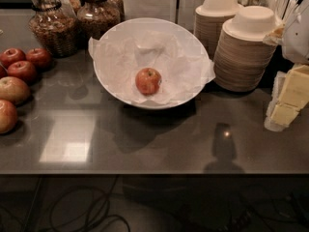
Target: Pick apple from white bowl
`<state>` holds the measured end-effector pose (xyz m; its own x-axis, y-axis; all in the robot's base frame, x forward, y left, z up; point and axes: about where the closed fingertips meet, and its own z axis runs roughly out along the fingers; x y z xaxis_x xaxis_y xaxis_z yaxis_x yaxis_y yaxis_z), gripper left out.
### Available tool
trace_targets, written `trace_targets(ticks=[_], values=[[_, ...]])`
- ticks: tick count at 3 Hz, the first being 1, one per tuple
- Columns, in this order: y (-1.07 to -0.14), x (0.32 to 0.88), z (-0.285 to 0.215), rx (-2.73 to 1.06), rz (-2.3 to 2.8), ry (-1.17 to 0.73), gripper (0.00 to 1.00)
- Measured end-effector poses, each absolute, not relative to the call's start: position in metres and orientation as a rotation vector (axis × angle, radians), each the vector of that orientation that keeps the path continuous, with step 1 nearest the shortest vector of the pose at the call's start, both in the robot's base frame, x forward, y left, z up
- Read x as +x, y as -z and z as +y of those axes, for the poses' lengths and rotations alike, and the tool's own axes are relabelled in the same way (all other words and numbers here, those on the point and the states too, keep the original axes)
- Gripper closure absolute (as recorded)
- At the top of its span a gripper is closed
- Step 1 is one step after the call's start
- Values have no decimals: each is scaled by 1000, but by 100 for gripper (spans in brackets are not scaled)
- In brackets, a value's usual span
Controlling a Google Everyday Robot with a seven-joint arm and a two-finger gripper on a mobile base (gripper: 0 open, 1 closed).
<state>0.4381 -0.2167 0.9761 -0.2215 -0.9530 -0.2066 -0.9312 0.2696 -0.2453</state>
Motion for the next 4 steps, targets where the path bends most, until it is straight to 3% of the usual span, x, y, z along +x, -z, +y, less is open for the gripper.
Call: trace_targets(ticks=[4], values=[[-979, 465, -184, -1747, 2125, 47, 0]])
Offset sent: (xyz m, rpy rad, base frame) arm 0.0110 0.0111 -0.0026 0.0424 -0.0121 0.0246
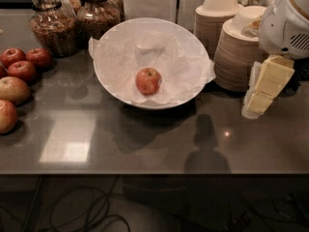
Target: Pick apple from white bowl
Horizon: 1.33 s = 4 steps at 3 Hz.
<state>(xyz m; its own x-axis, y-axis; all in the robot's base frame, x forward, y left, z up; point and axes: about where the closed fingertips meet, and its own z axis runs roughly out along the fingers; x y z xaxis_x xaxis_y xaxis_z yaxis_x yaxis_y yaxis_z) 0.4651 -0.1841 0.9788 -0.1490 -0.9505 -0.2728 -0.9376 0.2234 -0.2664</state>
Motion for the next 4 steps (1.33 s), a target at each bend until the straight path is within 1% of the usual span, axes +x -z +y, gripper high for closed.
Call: trace_targets(ticks=[1, 2, 4], values=[[-970, 479, -169, -1698, 2097, -2, 0], [-961, 509, -137, -1665, 2017, -99, 0], [-945, 561, -97, -1585, 1918, -276, 0]])
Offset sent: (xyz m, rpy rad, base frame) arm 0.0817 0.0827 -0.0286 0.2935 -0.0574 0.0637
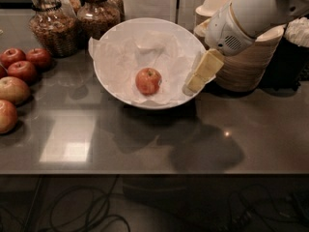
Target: Pick apple from white bowl
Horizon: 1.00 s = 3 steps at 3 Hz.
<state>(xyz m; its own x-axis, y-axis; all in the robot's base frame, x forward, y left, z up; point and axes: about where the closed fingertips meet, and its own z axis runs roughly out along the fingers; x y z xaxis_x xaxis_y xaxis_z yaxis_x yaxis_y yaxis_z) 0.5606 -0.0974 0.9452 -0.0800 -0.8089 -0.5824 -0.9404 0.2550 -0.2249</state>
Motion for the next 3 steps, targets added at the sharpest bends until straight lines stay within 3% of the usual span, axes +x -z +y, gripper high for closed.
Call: trace_targets(ticks=[3], values=[[-899, 595, -55, -1658, 1806, -434, 0]])
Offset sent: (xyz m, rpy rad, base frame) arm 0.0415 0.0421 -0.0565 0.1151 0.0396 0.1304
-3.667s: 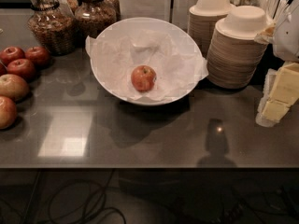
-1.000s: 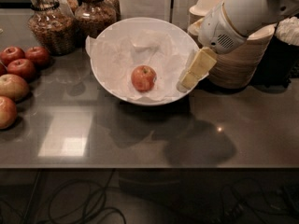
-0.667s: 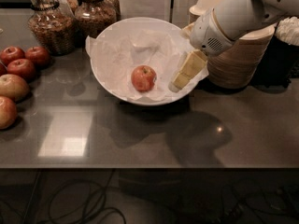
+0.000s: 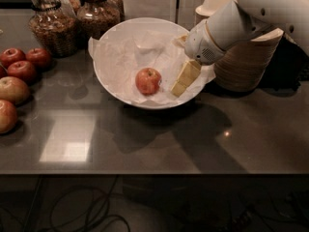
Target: Pick apple from white bowl
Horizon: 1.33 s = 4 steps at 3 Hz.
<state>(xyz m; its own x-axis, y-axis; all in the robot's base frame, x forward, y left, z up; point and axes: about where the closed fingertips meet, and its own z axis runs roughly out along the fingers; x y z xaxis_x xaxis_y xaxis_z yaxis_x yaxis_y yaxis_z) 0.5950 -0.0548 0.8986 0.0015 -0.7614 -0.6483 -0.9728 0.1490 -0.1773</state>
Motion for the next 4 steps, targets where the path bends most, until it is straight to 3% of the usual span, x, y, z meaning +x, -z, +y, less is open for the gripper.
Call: trace_targets(ticks=[3, 4], values=[[-884, 600, -8, -1852, 1674, -391, 0], [-873, 605, -3, -1882, 1679, -364, 5]])
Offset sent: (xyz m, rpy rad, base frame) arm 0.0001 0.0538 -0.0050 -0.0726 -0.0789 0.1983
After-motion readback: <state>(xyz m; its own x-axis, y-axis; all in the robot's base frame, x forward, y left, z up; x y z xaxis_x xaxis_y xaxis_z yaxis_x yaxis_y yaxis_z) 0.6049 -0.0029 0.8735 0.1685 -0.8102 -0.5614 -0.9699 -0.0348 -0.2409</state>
